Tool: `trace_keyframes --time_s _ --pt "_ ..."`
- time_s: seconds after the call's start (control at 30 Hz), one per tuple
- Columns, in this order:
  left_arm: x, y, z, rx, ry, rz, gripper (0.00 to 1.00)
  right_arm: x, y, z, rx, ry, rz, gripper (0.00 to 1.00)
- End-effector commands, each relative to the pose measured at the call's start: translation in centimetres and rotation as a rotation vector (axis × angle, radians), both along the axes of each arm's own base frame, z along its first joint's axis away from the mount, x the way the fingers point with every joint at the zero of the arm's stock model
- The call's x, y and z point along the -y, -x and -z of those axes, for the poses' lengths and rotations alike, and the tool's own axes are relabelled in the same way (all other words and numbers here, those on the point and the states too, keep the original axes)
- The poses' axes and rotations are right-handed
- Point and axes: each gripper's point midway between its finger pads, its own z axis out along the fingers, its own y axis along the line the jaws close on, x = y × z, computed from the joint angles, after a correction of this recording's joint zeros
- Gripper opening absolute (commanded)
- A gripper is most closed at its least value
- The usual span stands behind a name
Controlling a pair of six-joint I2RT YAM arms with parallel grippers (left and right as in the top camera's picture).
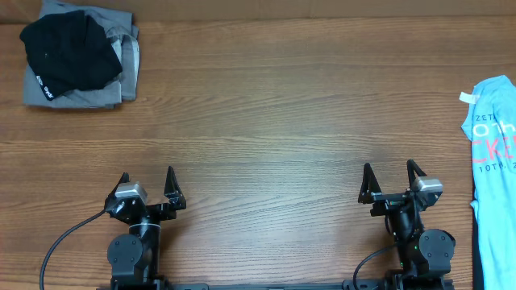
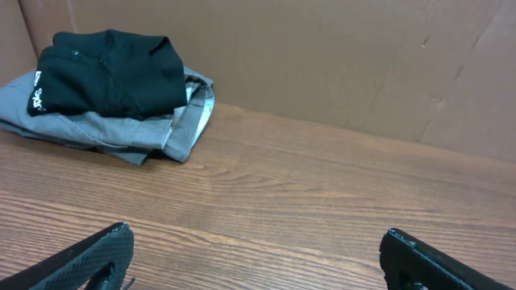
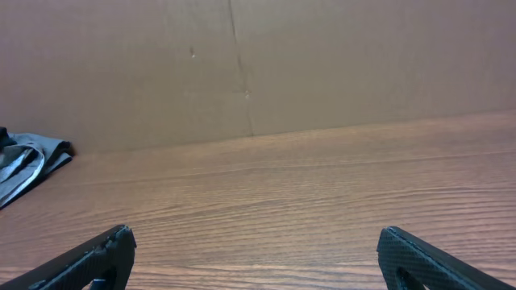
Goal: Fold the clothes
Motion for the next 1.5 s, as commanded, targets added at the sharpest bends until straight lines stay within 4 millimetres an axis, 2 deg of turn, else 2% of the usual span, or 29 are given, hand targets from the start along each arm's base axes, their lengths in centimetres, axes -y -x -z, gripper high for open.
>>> trace_keyframes --time_s 0.0,0.17,0.2,0.23,0.3,0.43,0.5,0.57,0.6,0.7,0.83,0.9,0.93,0.97,1.03,1.13,1.3,1.47 --pt "0.2 0.0 -0.1 0.009 -0.020 0.013 1.00 -0.1 0.0 0.2 0.003 -0.005 -0.006 1.00" --pt "0.2 0.0 -0.1 0.009 -0.020 0.013 1.00 -0.1 0.0 0.2 0.003 -0.005 -0.006 1.00" --pt "0.2 0.0 -0.1 0.009 -0.020 0.013 1.00 -0.1 0.0 -0.1 0.016 -0.004 -0.005 1.00" --pt "0.2 0.0 -0.1 0.009 -0.020 0.013 1.00 -0.4 0.1 -1.8 0.083 -0.023 -0.020 1.00" --pt "0.2 0.0 -0.1 0.009 -0.020 0.013 1.00 -2.2 0.7 -3.9 0.148 -0.113 -0.134 1.00" --pt "0.2 0.0 -0.1 0.009 -0.020 0.013 1.00 -6.6 3.0 -6.2 0.153 -0.340 -0.447 1.00" --pt "0.2 0.0 -0.1 0.009 -0.020 0.013 1.00 -7.7 3.9 -6.7 0.117 -0.440 -0.535 1.00" --pt "0.2 0.0 -0.1 0.009 -0.020 0.013 1.00 -8.6 4.4 -6.2 0.038 -0.528 -0.602 1.00" --pt "0.2 0.0 -0.1 0.009 -0.020 0.013 1.00 -8.7 4.4 -5.8 0.015 -0.549 -0.603 1.00" --pt "0.2 0.0 -0.1 0.009 -0.020 0.013 1.00 -8.3 4.4 -6.7 0.015 -0.644 -0.595 1.00" --pt "0.2 0.0 -0.1 0.009 -0.020 0.013 1.00 -8.5 5.9 -9.9 0.178 -0.566 -0.656 1.00" --pt "0.2 0.0 -0.1 0.009 -0.020 0.013 1.00 -8.3 6.5 -11.7 0.257 -0.525 -0.659 1.00" --pt "0.2 0.0 -0.1 0.009 -0.020 0.013 1.00 -7.8 6.9 -13.3 0.304 -0.521 -0.638 1.00" --pt "0.2 0.0 -0.1 0.009 -0.020 0.013 1.00 -7.7 7.0 -13.7 0.314 -0.516 -0.635 1.00" --pt "0.2 0.0 -0.1 0.009 -0.020 0.013 1.00 -7.6 7.7 -15.9 0.382 -0.451 -0.625 1.00" --pt "0.2 0.0 -0.1 0.009 -0.020 0.013 1.00 -7.2 7.5 -18.0 0.403 -0.353 -0.559 1.00" --pt "0.2 0.0 -0.1 0.009 -0.020 0.013 1.00 -3.9 3.2 -19.4 0.254 -0.218 -0.264 1.00" --pt "0.2 0.0 -0.1 0.009 -0.020 0.013 1.00 2.8 -2.1 -17.5 -0.020 -0.201 0.171 1.00"
